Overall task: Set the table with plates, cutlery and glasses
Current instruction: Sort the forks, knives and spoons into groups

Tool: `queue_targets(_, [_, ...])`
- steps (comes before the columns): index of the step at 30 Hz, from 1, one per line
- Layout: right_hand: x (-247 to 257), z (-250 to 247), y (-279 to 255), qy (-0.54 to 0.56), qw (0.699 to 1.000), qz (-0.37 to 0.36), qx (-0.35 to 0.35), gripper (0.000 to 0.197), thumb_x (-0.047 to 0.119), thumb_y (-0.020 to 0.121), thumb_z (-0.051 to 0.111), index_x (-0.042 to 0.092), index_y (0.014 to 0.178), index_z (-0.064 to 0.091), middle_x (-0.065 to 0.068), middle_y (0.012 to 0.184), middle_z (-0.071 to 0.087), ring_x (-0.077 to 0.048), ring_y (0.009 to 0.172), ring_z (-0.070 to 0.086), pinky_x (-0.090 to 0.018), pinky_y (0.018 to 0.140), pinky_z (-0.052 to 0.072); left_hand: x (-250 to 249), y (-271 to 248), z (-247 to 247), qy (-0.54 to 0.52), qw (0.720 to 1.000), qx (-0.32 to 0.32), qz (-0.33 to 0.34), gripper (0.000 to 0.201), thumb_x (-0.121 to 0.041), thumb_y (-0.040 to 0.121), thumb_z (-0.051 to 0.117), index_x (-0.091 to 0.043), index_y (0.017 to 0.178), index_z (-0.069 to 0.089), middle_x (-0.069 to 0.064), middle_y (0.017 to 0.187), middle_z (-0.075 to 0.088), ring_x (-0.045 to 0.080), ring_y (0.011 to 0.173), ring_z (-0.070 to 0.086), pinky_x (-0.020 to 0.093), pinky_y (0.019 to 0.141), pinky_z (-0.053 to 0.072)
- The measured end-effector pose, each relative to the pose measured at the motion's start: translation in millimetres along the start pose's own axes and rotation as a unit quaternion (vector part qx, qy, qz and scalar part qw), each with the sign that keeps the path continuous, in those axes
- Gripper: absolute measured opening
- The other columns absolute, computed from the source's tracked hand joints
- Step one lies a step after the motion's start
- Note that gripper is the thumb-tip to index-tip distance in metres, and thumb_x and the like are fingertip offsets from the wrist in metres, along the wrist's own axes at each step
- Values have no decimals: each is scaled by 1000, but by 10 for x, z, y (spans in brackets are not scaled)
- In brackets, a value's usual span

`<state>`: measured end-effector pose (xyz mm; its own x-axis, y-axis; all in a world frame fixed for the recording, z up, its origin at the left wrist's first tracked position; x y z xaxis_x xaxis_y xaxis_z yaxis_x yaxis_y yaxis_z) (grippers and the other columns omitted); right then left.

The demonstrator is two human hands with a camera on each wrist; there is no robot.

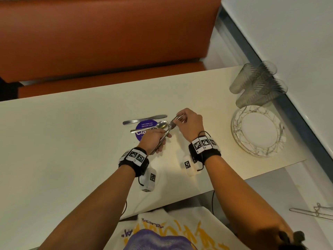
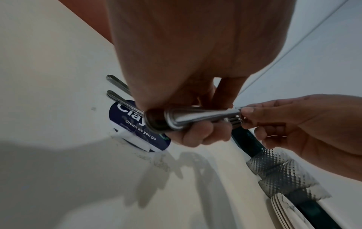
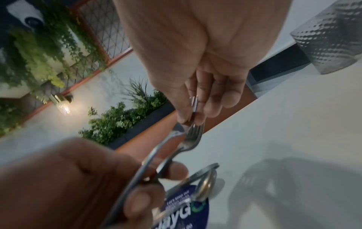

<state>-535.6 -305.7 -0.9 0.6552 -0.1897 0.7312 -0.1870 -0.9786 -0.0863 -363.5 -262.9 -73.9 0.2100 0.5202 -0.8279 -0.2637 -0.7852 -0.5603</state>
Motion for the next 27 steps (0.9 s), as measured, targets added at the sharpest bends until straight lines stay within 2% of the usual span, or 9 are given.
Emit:
queue_targets(2, [-25, 52, -13, -15, 1000, 4, 0, 20, 29, 84, 77, 24, 99, 66, 8, 78, 67, -10, 74, 63, -21, 69, 49, 6, -31, 1, -28, 1000, -7, -9, 33, -13, 103, 42, -3, 104, 73, 6, 65, 55, 20, 47, 45, 27, 43, 33])
queue_targets(7, [-26, 91, -28, -24, 1000, 6, 9, 34, 30, 86, 76, 24, 114, 58, 7, 82, 62, -6, 78, 57, -19, 68, 40, 37, -52, -33, -49, 998, -27, -17, 33, -12, 101, 42, -3, 100, 73, 5, 61, 51, 14, 42, 37, 25, 42, 26])
queue_targets(11, [-94, 228, 5, -24, 999, 27, 39, 36, 33, 87, 75, 22, 119, 63, 6, 87, 64, -19, 96, 59, -31, 86, 50, 58, -67, -83, -39, 998, -41, -20, 32, -15, 99, 44, -6, 95, 75, 8, 65, 54, 14, 43, 37, 26, 44, 26])
queue_targets(15, [-88, 290, 63, -2, 998, 28, 47, 26, 26, 83, 79, 14, 104, 71, 4, 84, 68, -20, 82, 67, -31, 82, 55, 114, -40, -128, -45, 998, -37, -25, 31, -23, 97, 52, -5, 95, 77, 4, 62, 53, 14, 45, 40, 26, 44, 29])
queue_targets(17, [-121, 324, 91, 19, 997, 44, 55, 25, 22, 81, 82, 13, 101, 72, 0, 86, 72, -21, 76, 70, -33, 77, 59, 90, -13, -183, 17, 999, -43, 8, 22, -24, 98, 60, -12, 93, 77, 1, 64, 58, 14, 49, 46, 26, 45, 36])
queue_targets(19, [-206, 398, 104, 28, 995, 76, 65, 24, 21, 79, 84, 15, 99, 72, -2, 87, 74, -21, 72, 72, -35, 73, 62, 84, 8, -276, 94, 992, -64, 45, 8, -23, 95, 70, -19, 97, 76, -6, 67, 62, 13, 56, 55, 25, 53, 48])
queue_targets(21, [-312, 515, 85, 42, 990, 115, 71, 22, 21, 78, 84, 17, 96, 72, -3, 87, 74, -22, 70, 73, -38, 69, 63, 121, 15, -431, 134, 983, -102, 68, 15, -17, 89, 76, -20, 104, 74, -10, 68, 63, 12, 66, 62, 28, 68, 57])
queue_targets(25, [-527, 733, 2, 73, 979, 178, 67, 17, 22, 79, 82, 19, 92, 71, -2, 85, 75, -20, 69, 73, -38, 69, 63, 163, 15, -746, 220, 956, -162, 104, 17, -13, 84, 84, -17, 96, 73, -4, 88, 68, 10, 81, 63, 20, 76, 52])
queue_targets(27, [-603, 862, -79, 92, 970, 206, 84, 18, 21, 81, 81, 15, 95, 71, -7, 85, 76, -17, 60, 71, -34, 65, 63, 182, 42, -833, 260, 944, -170, 112, 16, -14, 83, 84, -15, 96, 75, -4, 95, 66, 15, 86, 63, 25, 80, 53])
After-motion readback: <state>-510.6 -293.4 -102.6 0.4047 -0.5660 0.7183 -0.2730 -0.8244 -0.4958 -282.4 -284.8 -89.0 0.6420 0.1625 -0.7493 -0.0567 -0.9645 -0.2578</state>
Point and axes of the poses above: each hand's wrist, its own y-axis towards the middle knuckle, its own z-axis out of the palm, x = y × z, the point moved 10 cm from there along y, towards the middle knuckle
